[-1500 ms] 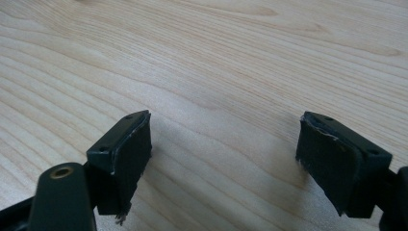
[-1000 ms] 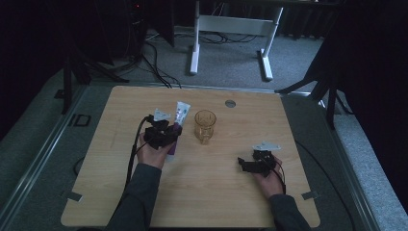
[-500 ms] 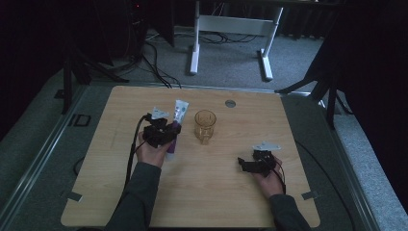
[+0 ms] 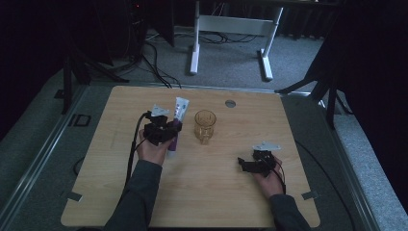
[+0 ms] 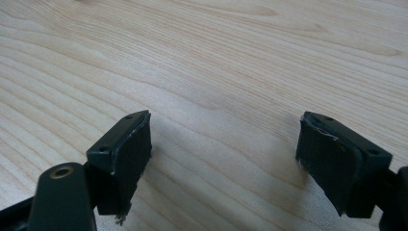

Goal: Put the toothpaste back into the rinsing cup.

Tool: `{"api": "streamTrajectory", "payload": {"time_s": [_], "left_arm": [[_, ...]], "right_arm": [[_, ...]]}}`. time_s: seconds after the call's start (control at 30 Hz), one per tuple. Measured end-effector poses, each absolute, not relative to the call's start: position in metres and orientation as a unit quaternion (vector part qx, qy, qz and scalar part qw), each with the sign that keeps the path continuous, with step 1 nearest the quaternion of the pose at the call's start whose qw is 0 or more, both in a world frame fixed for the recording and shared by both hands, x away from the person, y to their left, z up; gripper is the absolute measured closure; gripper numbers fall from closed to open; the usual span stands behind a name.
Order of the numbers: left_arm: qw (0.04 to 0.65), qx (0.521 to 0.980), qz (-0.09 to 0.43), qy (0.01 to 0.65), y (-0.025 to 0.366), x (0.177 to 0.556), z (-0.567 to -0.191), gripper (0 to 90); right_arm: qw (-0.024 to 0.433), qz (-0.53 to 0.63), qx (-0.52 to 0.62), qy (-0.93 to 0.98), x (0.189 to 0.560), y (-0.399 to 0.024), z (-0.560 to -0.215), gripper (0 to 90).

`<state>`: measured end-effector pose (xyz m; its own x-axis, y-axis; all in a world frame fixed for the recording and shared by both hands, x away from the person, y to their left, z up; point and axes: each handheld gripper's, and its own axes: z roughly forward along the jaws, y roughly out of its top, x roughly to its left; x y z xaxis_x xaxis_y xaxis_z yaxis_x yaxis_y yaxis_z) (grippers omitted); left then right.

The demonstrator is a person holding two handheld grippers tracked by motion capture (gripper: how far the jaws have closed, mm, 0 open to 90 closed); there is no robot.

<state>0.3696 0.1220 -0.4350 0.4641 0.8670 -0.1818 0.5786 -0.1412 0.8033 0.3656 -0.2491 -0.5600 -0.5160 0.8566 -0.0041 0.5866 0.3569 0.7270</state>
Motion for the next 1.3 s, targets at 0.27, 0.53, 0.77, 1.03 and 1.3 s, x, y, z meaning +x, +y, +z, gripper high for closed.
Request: {"api": "streamTrajectory", "payload": {"time_s": [0.27, 0.53, 0.77, 1.03, 1.3], "left_arm": [[0.439, 0.734, 0.167, 0.491, 0.122, 0.372, -0.43, 71.3], [0.448, 0.728, 0.171, 0.49, 0.122, 0.374, -0.422, 71.3], [0.455, 0.724, 0.17, 0.49, 0.123, 0.375, -0.419, 71.3], [0.457, 0.719, 0.172, 0.495, 0.124, 0.379, -0.42, 71.3], [0.462, 0.716, 0.171, 0.495, 0.124, 0.381, -0.42, 71.3]], "right_arm": [[0.196, 0.343, 0.451, 0.8, 0.366, -0.249, -0.56, 19.6], [0.196, 0.343, 0.451, 0.8, 0.366, -0.249, -0.56, 19.6], [0.196, 0.343, 0.451, 0.8, 0.366, -0.249, -0.56, 19.7], [0.196, 0.343, 0.451, 0.8, 0.366, -0.249, -0.56, 19.7], [0.196, 0.343, 0.451, 0.8, 0.366, -0.249, -0.56, 19.7]]}}
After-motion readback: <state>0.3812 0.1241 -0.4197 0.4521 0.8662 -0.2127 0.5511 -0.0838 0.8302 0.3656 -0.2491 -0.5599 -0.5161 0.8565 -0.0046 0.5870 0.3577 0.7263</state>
